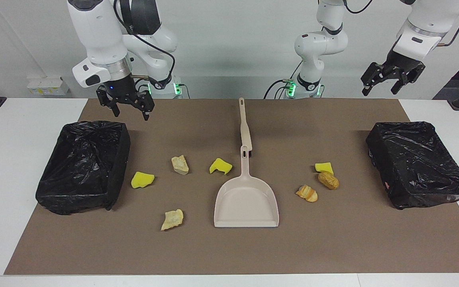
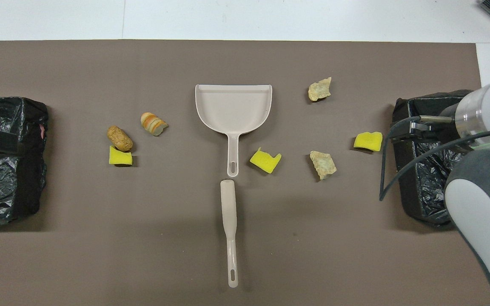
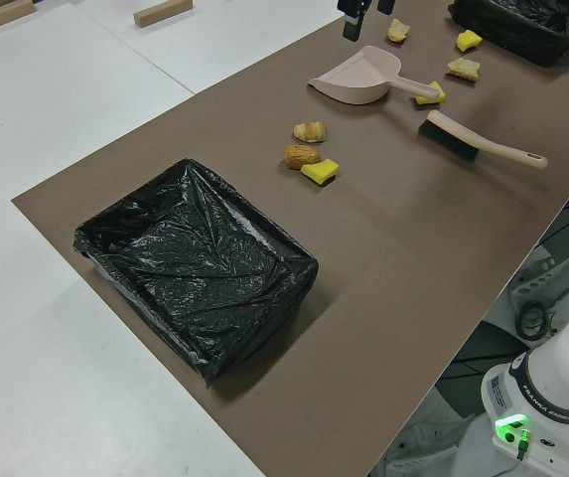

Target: Sweep and dump trash in bin

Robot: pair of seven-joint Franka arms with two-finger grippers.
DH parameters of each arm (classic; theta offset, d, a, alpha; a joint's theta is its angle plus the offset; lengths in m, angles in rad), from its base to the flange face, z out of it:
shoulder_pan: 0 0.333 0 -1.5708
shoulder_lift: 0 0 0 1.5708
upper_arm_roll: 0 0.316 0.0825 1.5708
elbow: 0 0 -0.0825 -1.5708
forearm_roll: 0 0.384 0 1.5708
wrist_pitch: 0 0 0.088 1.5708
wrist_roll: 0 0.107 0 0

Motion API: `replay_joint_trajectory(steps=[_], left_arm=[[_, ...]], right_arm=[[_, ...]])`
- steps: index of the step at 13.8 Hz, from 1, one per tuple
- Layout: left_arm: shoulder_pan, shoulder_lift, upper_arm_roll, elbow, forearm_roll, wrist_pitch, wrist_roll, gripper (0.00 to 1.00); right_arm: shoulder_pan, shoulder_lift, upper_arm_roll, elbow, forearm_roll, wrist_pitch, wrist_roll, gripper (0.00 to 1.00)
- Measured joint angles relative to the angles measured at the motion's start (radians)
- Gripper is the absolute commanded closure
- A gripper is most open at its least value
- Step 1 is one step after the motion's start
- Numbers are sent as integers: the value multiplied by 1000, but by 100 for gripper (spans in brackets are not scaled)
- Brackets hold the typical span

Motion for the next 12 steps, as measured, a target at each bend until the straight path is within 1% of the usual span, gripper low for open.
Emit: replay_joint_trajectory(steps=[4,12], left_arm=[[0,0,0,-1,0,-23,4,0],[0,2,0,-8,9,-27,100,0]], right_arm=[[0,0,0,-1,0,4,-1,0],[0,0,0,-1,0,4,-1,0]])
